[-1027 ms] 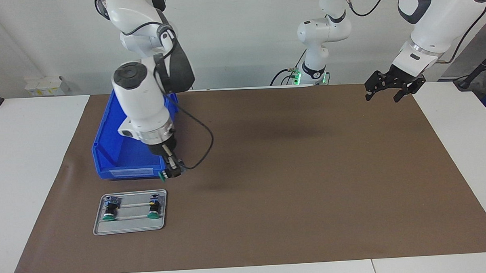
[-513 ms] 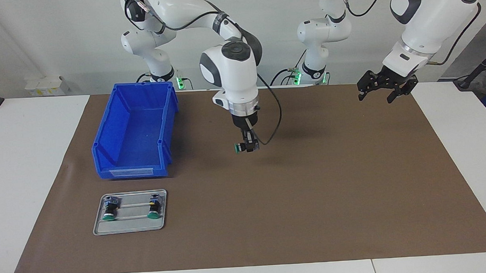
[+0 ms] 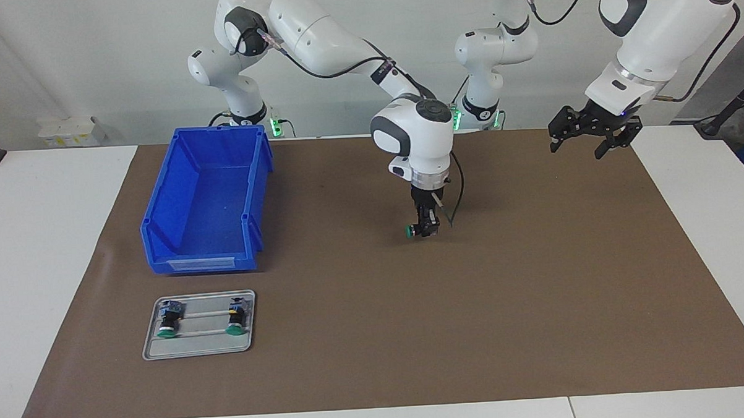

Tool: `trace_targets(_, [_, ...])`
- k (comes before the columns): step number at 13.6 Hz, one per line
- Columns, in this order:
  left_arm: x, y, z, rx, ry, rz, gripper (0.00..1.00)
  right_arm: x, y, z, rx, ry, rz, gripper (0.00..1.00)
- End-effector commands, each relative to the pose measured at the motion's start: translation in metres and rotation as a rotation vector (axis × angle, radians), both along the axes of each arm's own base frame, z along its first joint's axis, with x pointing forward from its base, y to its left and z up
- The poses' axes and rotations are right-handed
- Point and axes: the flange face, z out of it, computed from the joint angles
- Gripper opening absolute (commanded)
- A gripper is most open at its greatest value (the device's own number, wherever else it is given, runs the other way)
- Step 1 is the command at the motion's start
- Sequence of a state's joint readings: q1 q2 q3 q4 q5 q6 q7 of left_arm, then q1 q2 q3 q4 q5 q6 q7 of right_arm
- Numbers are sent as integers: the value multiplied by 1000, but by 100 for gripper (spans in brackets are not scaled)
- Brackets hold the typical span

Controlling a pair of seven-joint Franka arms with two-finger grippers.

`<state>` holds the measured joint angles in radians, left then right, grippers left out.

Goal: Place and press button with both arms
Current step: 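Carry the green button with the right gripper toward the table center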

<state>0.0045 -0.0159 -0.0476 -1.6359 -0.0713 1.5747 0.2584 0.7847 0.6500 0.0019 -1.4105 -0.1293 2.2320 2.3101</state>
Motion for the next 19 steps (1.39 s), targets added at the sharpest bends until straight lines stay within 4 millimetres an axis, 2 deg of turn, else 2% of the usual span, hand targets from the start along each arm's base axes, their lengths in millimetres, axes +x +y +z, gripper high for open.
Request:
trace_targets(1, [-7, 6, 1, 11, -16, -58, 100, -3, 7, 7, 13, -31, -8, 0])
trace_targets(5, [-7, 6, 1, 7, -24, -139, 100, -6, 7, -2, 23, -25, -48, 0])
trace_targets(8, [-5, -8, 0, 1, -50, -184, 100, -21, 12, -17, 24, -12, -65, 0])
trace_targets(12, [-6, -12, -8, -19, -65, -335, 100, -27, 13, -21, 27, -11, -68, 0])
trace_targets(14, [-9, -29, -12, -19, -84, -413, 100, -31, 12, -26, 38, -16, -65, 0])
trace_targets(15, [-8, -30, -16, -19, -91, -447, 100, -31, 10, -28, 48, -18, -75, 13])
trace_targets(16, [-10, -32, -24, -21, -82, -488, 100, -32, 11, -29, 48, -17, -83, 70])
trace_targets(17, [-14, -41, -26, -23, -80, -555, 100, -32, 10, -27, 39, -16, -81, 100])
trace_targets(19, [-17, -48, -32, -30, -78, -700, 100, -31, 9, -22, -10, -24, -51, 100])
